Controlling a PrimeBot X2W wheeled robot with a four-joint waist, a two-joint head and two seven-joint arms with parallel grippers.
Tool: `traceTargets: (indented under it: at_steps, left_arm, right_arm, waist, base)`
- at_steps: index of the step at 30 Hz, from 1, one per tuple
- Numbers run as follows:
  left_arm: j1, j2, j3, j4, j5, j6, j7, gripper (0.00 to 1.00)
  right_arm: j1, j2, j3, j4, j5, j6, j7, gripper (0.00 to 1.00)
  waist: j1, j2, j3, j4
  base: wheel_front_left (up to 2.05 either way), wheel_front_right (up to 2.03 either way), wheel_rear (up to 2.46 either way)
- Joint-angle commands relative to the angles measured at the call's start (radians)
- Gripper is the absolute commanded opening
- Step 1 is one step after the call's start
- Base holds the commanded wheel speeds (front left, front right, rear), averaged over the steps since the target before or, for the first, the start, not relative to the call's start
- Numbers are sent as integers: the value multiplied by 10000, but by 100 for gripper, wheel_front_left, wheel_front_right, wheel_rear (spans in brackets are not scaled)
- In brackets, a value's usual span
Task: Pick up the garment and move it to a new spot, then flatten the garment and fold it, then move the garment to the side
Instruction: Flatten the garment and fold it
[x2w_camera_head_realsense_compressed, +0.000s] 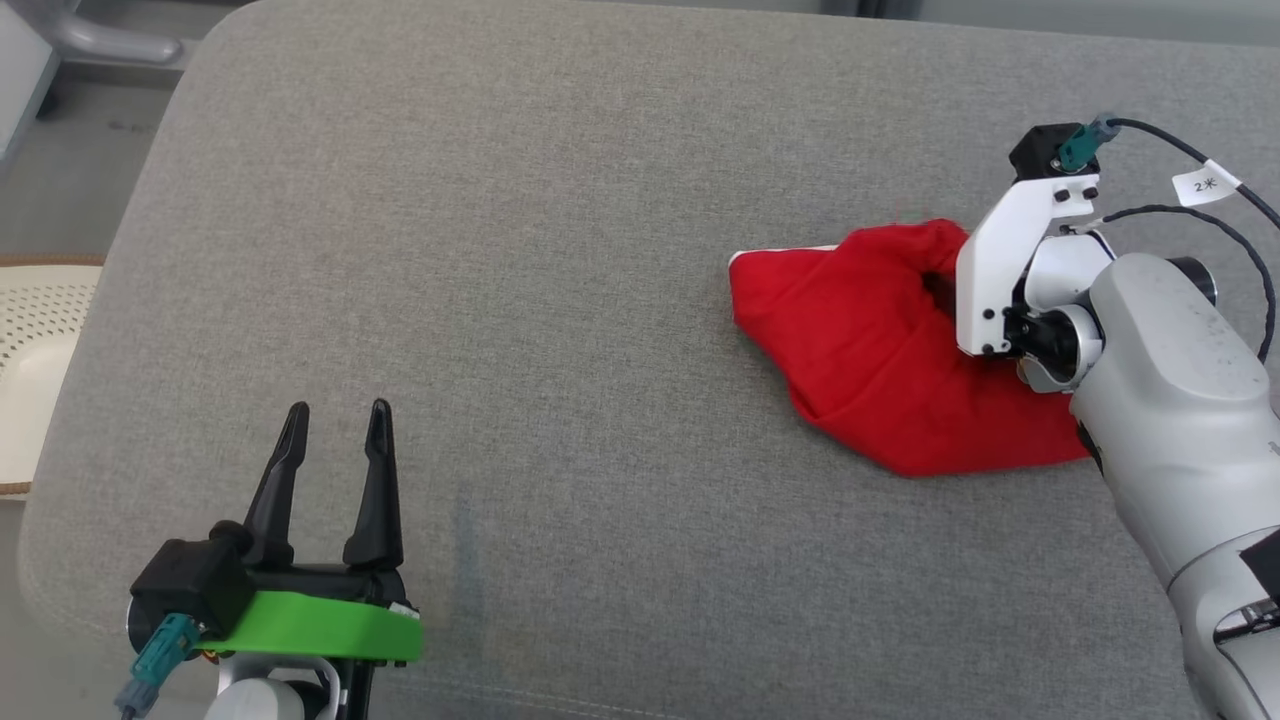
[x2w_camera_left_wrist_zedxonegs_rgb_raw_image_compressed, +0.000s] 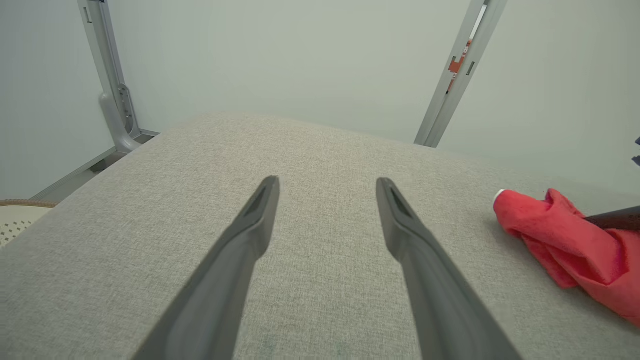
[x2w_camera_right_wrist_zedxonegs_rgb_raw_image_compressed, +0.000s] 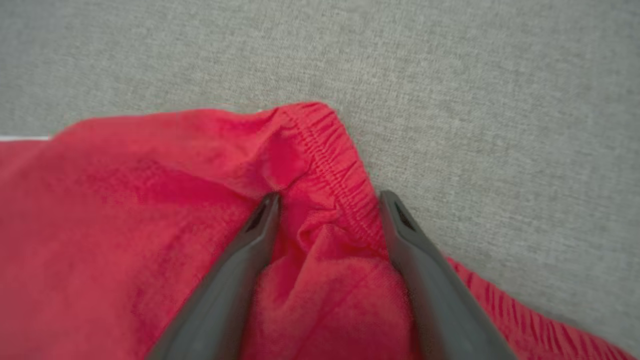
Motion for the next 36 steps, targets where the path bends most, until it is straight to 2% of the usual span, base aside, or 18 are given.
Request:
traceTargets:
  at_steps: [1,2,3,4,5,8,13,16,17,19,23,28,32,36]
  left_arm:
    - [-113,-38,33,17,37,-53,-29,100]
    - [-119,-38,21,38,53,-65,-29,100]
    - [-135,-39,-4,58,59,-74,-29,100]
    - [-149,-37,-15,65,62,-74,-29,100]
    - [-163,-32,-20,76,74,-88,-29,100]
    - [-159,-30,-13,97,88,-112,-29,100]
    - [-86,35,109,159,101,-120,-29,100]
    - [74,41,208,168,126,-123,-28,100]
    - [143,41,265,169,146,-123,-28,100]
    - [203,23,304,143,155,-96,-28,100]
    - [352,18,389,88,183,-54,-28,100]
    - [501,46,483,-20,195,5,-28,100]
    - [539,34,430,-58,210,-4,-28,100]
    - [512,49,353,-53,213,-10,-28,100]
  right_arm:
    - [146,-150,168,123,88,-15,36,100]
    - [184,-241,294,186,92,-17,40,100]
    - [236,-341,474,244,100,-17,10,50]
    - [264,-408,573,288,146,-19,-71,30]
    - [271,-478,645,313,194,-19,-244,0]
    - [35,-613,797,279,50,-17,-1183,0]
    - [-560,-450,1376,-225,-164,-16,-3001,0]
    - [-994,-320,2135,-821,-87,-16,-4218,0]
    - [-1307,-236,2722,-1259,53,-16,-5081,0]
    - [-1625,-164,3249,-1636,241,-16,-5907,0]
    - [-2298,-138,3913,-2234,553,-17,-7615,0]
    - [-2742,-333,4190,-3067,789,-17,-8320,0]
    - [-1936,-925,4365,-3638,800,-17,-8352,0]
    - [-563,-1852,4677,-3718,715,-17,-8358,0]
  waist:
    - [-1,0,8,71]
    - [-1,0,-16,84]
    - [-1,0,-31,102]
    - [-1,0,-34,114]
    - [-1,0,-33,122]
    - [-1,0,-36,122]
    - [-1,0,-282,83]
    - [-1,0,-502,-3]
    - [-1,0,-659,-65]
    - [-1,0,-803,-136]
    - [-1,0,-1025,-329]
    - [-1,0,-1149,-678]
    - [-1,0,-1145,-901]
    - [-1,0,-1079,-1063]
  base:
    - [0,0,0]
    - [0,0,0]
    - [0,0,0]
    - [0,0,0]
    - [0,0,0]
    - [0,0,0]
    - [0,0,0]
    - [0,0,0]
    - [0,0,0]
    - [0,0,0]
    - [0,0,0]
    - [0,0,0]
    - [0,0,0]
    - [0,0,0]
